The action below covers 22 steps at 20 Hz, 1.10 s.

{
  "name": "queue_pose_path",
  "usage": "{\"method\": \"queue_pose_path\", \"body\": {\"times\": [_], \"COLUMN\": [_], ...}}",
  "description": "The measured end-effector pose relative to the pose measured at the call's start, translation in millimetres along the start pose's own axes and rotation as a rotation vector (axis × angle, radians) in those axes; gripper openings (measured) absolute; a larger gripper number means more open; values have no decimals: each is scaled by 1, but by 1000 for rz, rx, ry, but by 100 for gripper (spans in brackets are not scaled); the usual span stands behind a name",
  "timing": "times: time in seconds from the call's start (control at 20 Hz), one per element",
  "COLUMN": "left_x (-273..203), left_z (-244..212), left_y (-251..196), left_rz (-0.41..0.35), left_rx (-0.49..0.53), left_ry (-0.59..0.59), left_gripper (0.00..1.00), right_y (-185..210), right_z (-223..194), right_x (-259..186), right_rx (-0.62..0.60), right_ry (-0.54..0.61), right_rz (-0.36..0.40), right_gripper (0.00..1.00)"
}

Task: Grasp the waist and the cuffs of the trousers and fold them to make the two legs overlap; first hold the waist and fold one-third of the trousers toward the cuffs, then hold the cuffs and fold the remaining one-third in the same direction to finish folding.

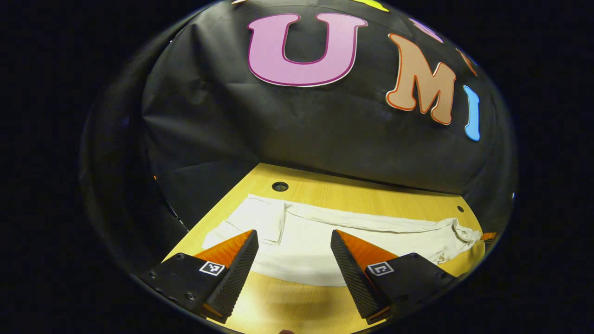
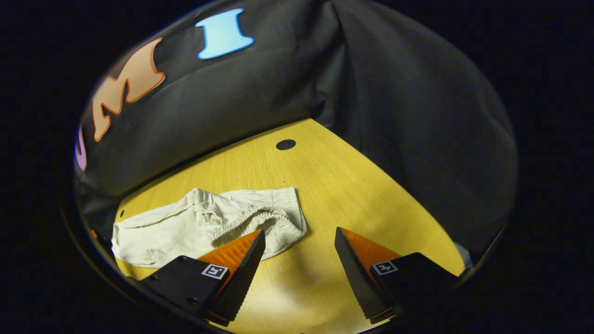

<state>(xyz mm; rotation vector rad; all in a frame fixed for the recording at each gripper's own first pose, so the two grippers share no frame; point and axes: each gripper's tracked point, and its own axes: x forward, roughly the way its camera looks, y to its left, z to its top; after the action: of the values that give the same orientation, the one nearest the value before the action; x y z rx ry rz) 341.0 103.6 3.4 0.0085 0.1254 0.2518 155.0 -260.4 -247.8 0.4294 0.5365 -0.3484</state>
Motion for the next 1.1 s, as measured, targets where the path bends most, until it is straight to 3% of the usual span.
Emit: {"method": "queue_pose_path", "body": {"times": [0.1, 0.15, 0.2, 0.25, 0.3, 0.35, 0.4, 0.6, 0.65, 0.7, 0.75, 0.85, 1.1], "left_x": [4, 3, 5, 7, 9, 8, 8, 12, 13, 13, 13, 13, 14], "left_z": [-2, -4, -5, -7, -7, -7, -7, -9, -9, -8, -9, -9, -12], "left_y": [-2, -4, -4, -6, -6, -5, -4, -8, -8, -9, -10, -12, -12], "left_rz": [12, 20, 30, 36, 38, 42, 48, 54, 53, 51, 47, 32, 1], "left_rx": [28, 40, 48, 49, 42, 30, 22, 10, 12, 12, 10, 4, -14], "left_ry": [-7, -3, 0, -3, -12, -20, -17, -9, -7, -7, -9, -6, 5], "left_gripper": [95, 95, 95, 95, 95, 95, 95, 95, 95, 95, 95, 95, 95], "right_y": [-1, -2, -2, -1, 0, 2, 6, 18, 18, 17, 17, 21, 42], "right_z": [-8, -10, -11, -12, -12, -11, -15, -16, -12, -13, -8, -1, 17], "right_x": [13, 20, 24, 26, 31, 35, 38, 46, 48, 51, 49, 47, 32], "right_rx": [57, 68, 76, 86, 93, 99, 110, 182, 186, 193, 207, 221, 223], "right_ry": [19, 24, 29, 33, 32, 34, 50, 63, 42, 37, 27, 12, -36], "right_rz": [19, 21, 26, 36, 42, 47, 58, 77, 67, 73, 72, 64, 134], "right_gripper": [96, 91, 95, 89, 95, 86, 94, 65, 44, 44, 34, 23, 18]}}
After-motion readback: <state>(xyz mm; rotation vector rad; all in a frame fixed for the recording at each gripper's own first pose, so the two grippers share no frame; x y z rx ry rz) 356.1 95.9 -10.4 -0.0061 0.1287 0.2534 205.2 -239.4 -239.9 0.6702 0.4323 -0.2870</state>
